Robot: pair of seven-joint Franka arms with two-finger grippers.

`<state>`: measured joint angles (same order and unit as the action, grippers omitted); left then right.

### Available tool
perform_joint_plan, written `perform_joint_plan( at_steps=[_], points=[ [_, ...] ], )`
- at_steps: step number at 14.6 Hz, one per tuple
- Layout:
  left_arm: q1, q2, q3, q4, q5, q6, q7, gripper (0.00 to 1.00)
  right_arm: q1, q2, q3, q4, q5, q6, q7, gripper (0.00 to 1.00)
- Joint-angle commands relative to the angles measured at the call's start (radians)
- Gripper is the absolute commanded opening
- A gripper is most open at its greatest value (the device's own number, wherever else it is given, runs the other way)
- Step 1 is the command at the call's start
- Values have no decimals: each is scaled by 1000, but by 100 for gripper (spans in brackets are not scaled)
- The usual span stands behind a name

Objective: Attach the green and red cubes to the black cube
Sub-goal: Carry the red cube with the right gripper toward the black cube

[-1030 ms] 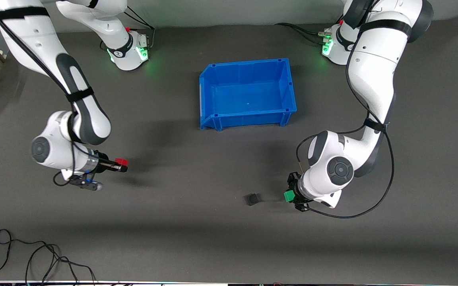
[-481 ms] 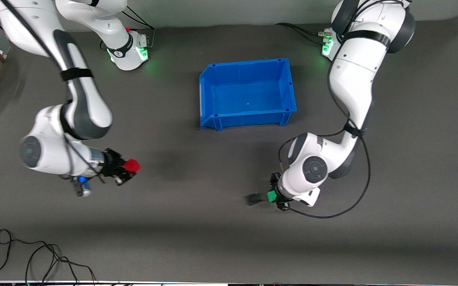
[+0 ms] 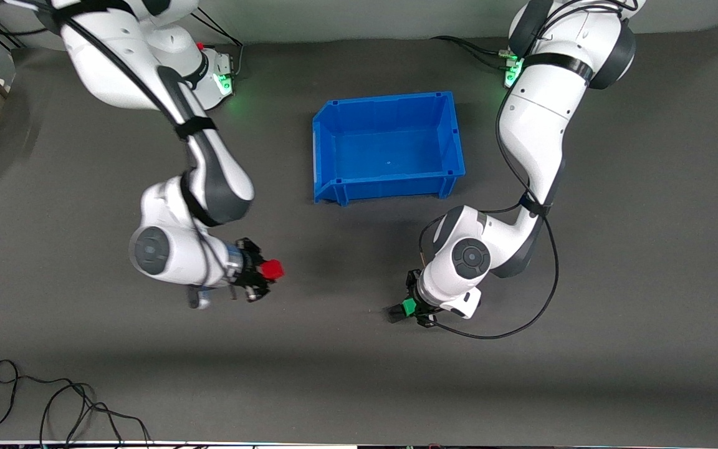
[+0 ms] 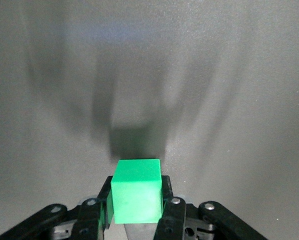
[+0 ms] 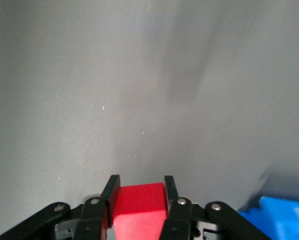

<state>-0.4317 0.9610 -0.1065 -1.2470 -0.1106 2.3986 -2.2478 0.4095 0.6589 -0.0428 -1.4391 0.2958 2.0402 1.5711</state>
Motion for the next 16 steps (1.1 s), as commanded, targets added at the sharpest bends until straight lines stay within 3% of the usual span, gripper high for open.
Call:
perform_joint_plan(
  at_steps=[1, 10, 13, 16],
  points=[
    [-22, 27, 19, 34, -3, 1, -29, 0, 9, 62, -11, 88, 13, -17, 43, 0],
    [-59, 28, 11, 64, 14, 20, -16, 0, 11, 83, -9, 95, 23, 3, 104, 0],
    [-88, 28, 11, 66, 17, 16, -13, 0, 14, 134, 24, 144, 13, 43, 171, 0],
    [-139, 30, 11, 55, 121, 2, -6, 0, 60, 186, 17, 207, -24, 44, 240, 0]
  ],
)
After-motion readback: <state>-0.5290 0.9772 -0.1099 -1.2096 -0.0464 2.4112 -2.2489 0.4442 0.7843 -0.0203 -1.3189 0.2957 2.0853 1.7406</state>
